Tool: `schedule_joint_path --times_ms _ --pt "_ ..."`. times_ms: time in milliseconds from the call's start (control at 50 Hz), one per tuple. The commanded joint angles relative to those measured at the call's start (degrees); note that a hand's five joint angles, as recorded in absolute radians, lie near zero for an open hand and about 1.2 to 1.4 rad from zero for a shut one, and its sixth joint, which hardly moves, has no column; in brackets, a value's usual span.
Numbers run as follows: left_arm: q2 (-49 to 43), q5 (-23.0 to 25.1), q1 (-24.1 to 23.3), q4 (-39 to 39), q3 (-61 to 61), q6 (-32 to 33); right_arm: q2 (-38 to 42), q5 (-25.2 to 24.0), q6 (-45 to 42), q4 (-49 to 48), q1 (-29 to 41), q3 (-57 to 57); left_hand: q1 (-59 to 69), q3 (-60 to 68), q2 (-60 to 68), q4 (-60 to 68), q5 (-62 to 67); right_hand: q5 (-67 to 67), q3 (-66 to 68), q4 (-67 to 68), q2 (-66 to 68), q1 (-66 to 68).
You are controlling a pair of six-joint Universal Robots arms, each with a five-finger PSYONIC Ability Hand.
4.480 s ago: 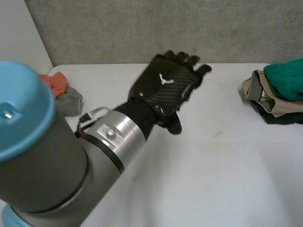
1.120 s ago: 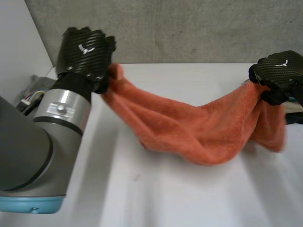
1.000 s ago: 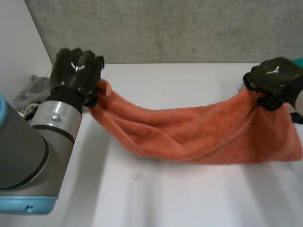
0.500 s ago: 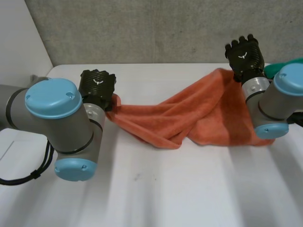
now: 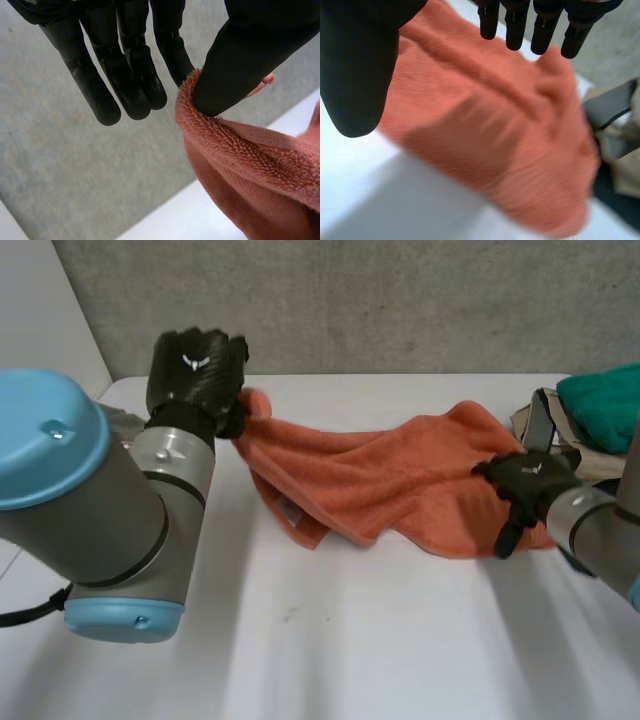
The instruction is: Fold the laundry.
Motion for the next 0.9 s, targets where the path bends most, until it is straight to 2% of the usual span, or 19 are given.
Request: schedule_joint_path --times_ms 20,200,340,380,480,560,640,740,820,900 --pt "3.4 0.2 -2.0 0.0 0.7 0.0 0.7 -4.4 7.6 -4.6 0.4 4.5 15.0 11.7 11.4 11.4 14.8 6.0 6.5 6.9 6.5 5.8" --pt "3.7 0.1 -2.8 0.0 2.3 0.1 10.4 -2.9 8.6 -13.6 4.1 2.2 15.0 11.7 11.4 11.4 14.8 18.5 18.9 19.4 18.9 18.2" --pt "4.1 0.1 -2.8 0.0 3.1 0.1 14.6 -1.1 8.2 -13.7 5.2 -1.1 15.0 11.7 11.4 11.4 14.8 25.7 26.2 26.6 26.2 25.4" --pt "4.6 0.1 -2.8 0.0 3.1 0.1 14.4 -0.1 7.9 -14.4 5.1 -1.3 15.0 11.7 11.4 11.4 14.8 64.4 64.9 65.3 64.9 64.1" --pt "5.5 0.0 -2.4 0.0 2.8 0.1 11.4 0.8 7.4 -16.6 4.7 0.0 15.0 11.7 11.4 11.4 14.8 67.2 67.7 68.1 67.7 66.9" --pt "6.8 -0.1 -2.0 -0.2 2.2 0.2 3.3 0.5 5.9 -15.5 4.4 1.2 15.0 11.7 11.4 11.4 14.8 67.2 67.7 68.1 67.7 66.9" --pt "9.1 -0.2 -0.1 -1.0 1.0 0.4 -4.6 0.4 -1.2 -9.5 3.6 -0.4 15.0 11.7 11.4 11.4 14.8 67.2 67.7 68.1 67.7 66.9" --pt "11.2 0.0 3.6 -3.5 -1.6 0.6 -14.0 0.6 -14.5 4.6 -0.8 -8.3 15.0 11.7 11.4 11.4 14.8 67.2 67.7 68.1 67.7 66.9" --pt "11.2 0.1 4.3 -7.3 -3.2 0.4 -16.4 1.2 -20.6 14.2 -1.0 -14.4 15.0 11.7 11.4 11.4 14.8 67.2 67.7 68.1 67.7 66.9" --pt "10.5 0.3 3.9 -9.9 -6.5 0.3 -15.6 0.4 -23.1 20.3 -1.7 -16.8 15.0 11.7 11.4 11.4 14.8 67.2 67.7 68.1 67.7 66.9"
